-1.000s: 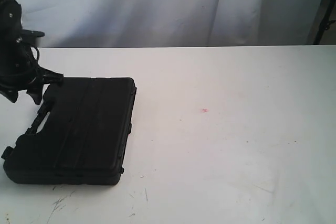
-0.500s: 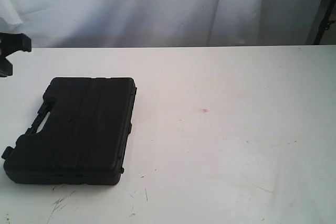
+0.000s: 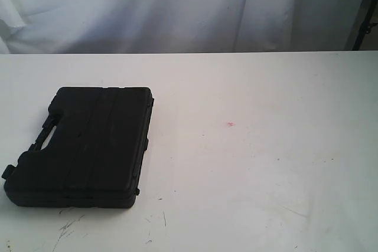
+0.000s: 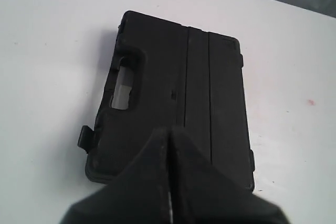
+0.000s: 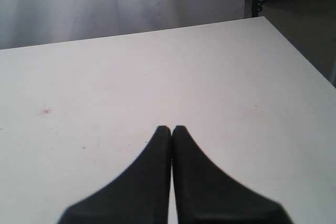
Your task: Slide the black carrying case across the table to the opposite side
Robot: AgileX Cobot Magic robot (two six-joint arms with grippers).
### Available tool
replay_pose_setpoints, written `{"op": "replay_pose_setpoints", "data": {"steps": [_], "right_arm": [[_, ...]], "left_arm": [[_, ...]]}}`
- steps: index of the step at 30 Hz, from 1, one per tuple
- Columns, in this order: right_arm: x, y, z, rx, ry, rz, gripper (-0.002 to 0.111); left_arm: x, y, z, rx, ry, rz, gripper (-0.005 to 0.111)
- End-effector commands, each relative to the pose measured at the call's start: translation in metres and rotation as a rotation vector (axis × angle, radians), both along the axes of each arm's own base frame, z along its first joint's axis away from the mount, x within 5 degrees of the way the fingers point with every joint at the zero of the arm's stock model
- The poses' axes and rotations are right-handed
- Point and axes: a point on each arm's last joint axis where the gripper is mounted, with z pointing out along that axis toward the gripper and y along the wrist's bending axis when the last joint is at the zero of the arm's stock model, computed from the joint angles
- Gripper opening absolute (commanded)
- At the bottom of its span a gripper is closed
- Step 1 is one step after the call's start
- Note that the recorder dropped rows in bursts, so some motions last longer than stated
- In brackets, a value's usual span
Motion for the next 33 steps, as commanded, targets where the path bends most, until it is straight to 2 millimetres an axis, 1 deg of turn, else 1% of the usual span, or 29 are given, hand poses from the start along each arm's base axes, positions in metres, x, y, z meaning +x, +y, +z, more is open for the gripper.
{"op": "replay_pose_setpoints", "data": {"steps": [1, 6, 11, 13, 17, 22, 25, 28, 33], "right_arm": [[0.000, 0.000, -0.001, -0.001, -0.005, -0.001, 0.000], [0.000, 0.000, -0.001, -0.001, -0.005, -0.001, 0.000], [0.000, 0.000, -0.001, -0.001, -0.005, -0.001, 0.000], [0.000, 0.000, -0.001, -0.001, -0.005, -0.001, 0.000], [0.000, 0.000, -0.001, -0.001, -0.005, -0.001, 0.000], [0.000, 0.000, -0.001, -0.001, -0.005, -0.001, 0.000], [0.000, 0.000, -0.001, -0.001, -0.005, -0.001, 0.000], [0.000, 0.000, -0.001, -0.001, -0.005, -0.001, 0.000], [0.000, 0.000, -0.001, -0.001, -0.005, -0.001, 0.000]], "left_arm": [[-0.035, 0.004, -0.004, -0.029, -0.079, -0.002, 0.000], [-0.059, 0.011, 0.001, 0.011, -0.174, 0.003, 0.000], [-0.075, 0.020, 0.008, 0.109, -0.289, 0.026, 0.000], [-0.080, 0.022, 0.010, 0.124, -0.316, 0.032, 0.000], [-0.084, 0.025, 0.011, 0.149, -0.349, 0.039, 0.000], [-0.080, 0.025, 0.010, 0.170, -0.390, 0.039, 0.000], [-0.075, 0.023, 0.005, 0.158, -0.502, 0.036, 0.000], [-0.072, 0.023, -0.006, 0.132, -0.603, 0.073, 0.000], [-0.074, 0.027, -0.037, 0.114, -0.630, 0.160, 0.000]]}}
